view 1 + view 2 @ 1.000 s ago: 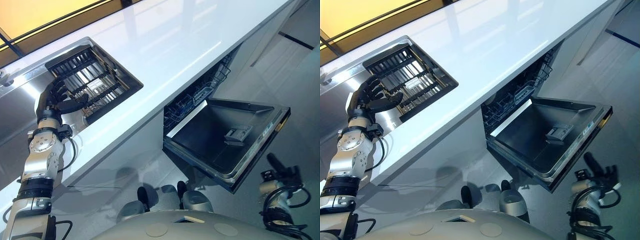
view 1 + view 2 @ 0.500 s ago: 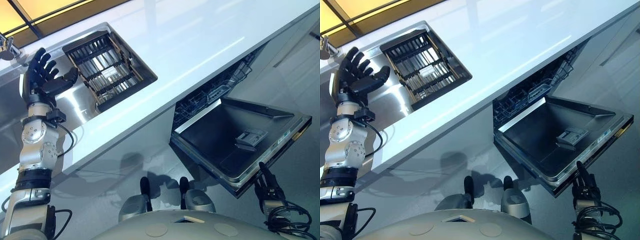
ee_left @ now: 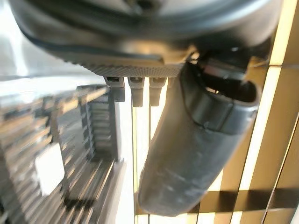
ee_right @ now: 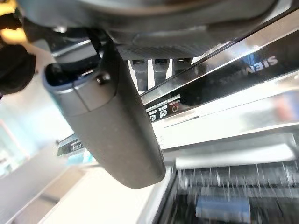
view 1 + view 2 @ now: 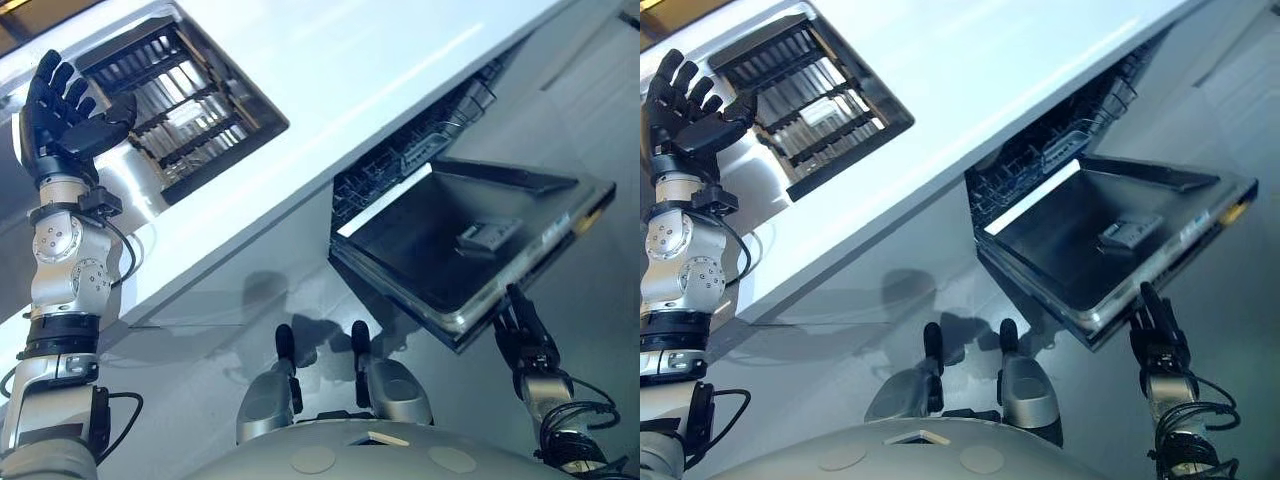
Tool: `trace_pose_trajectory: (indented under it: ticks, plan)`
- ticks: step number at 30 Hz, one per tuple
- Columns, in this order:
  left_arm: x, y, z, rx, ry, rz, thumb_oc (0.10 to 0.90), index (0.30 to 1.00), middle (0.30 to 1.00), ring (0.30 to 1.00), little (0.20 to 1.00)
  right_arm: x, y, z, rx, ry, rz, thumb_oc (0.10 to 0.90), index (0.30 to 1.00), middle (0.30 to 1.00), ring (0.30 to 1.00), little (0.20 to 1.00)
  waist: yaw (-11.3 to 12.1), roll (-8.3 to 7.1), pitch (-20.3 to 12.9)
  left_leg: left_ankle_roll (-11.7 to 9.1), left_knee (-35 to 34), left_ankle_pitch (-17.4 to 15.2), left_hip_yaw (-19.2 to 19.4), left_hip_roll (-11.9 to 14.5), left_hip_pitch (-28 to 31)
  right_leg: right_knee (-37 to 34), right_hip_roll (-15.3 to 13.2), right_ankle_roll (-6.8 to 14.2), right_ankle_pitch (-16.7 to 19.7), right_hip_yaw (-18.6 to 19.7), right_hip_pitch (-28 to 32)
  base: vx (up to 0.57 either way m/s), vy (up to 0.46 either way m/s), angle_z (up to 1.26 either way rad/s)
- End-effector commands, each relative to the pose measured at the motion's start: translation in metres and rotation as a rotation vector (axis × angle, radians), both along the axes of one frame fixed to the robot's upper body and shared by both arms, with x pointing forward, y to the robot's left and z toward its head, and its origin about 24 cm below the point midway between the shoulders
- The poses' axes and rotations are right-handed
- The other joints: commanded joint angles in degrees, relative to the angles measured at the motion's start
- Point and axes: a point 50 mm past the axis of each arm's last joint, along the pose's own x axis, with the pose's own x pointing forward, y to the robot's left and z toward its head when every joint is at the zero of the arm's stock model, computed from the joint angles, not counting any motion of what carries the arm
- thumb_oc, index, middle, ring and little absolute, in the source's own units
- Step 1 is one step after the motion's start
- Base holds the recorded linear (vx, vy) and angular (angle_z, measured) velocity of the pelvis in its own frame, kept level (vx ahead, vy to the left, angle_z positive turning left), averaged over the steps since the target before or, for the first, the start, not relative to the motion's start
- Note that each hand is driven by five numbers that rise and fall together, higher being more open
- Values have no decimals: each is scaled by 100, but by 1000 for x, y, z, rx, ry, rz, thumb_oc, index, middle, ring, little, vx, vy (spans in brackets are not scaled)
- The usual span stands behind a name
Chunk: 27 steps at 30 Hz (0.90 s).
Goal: Pick up plates and place into dishwasher.
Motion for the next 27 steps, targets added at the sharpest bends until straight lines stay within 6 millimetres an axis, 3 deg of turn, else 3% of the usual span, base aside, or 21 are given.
trace_pose_trajectory:
  ticks: [1,6,12,17,21,22,25,27]
  plan:
    - [7,-14,75,140,-320,-42,800,900,900,900,900,130,172,211,171,-1196,767,800,900,900,900,900,387,243,-426,380,538,-880,205,-704,78,1041,102,234,-824,217,-307,45,58,-34]
    - [9,-10,62,131,-282,-48,800,900,900,900,900,118,186,237,140,-1321,814,800,900,900,900,900,349,252,-573,415,479,-891,242,-714,169,1103,111,237,-890,268,-283,61,59,-3]
    - [5,-5,43,118,-233,-52,800,900,900,900,900,112,182,240,140,-1337,751,800,900,900,900,900,325,277,-740,456,455,-937,301,-727,281,1142,105,248,-937,290,-235,64,56,20]
    - [-3,2,29,109,-202,-48,800,900,900,900,900,116,163,215,138,-1195,614,800,900,900,900,900,317,277,-854,478,476,-989,364,-733,356,1140,86,264,-957,278,-177,61,47,26]
    - [-10,4,20,115,-185,-37,800,900,900,900,900,118,141,188,12,-1021,461,800,900,900,900,900,293,274,-915,482,447,-1004,410,-731,417,1129,86,277,-965,283,-141,43,42,5]
    - [-15,5,17,128,-180,-26,800,900,900,900,900,114,125,172,-80,-928,385,800,900,900,900,900,270,266,-919,489,417,-1001,432,-733,449,1118,91,283,-958,287,-130,22,55,3]
    - [-25,4,14,147,-173,-13,800,900,900,900,900,102,103,153,-278,-818,314,800,900,900,900,900,227,251,-913,506,375,-1004,464,-732,496,1111,104,292,-959,300,-115,4,55,-3]
    - [-34,2,11,162,-169,-5,800,900,900,900,900,88,79,149,-621,-699,220,800,900,900,900,900,181,232,-908,519,341,-1008,491,-733,546,1110,121,300,-966,325,-89,-6,61,6]
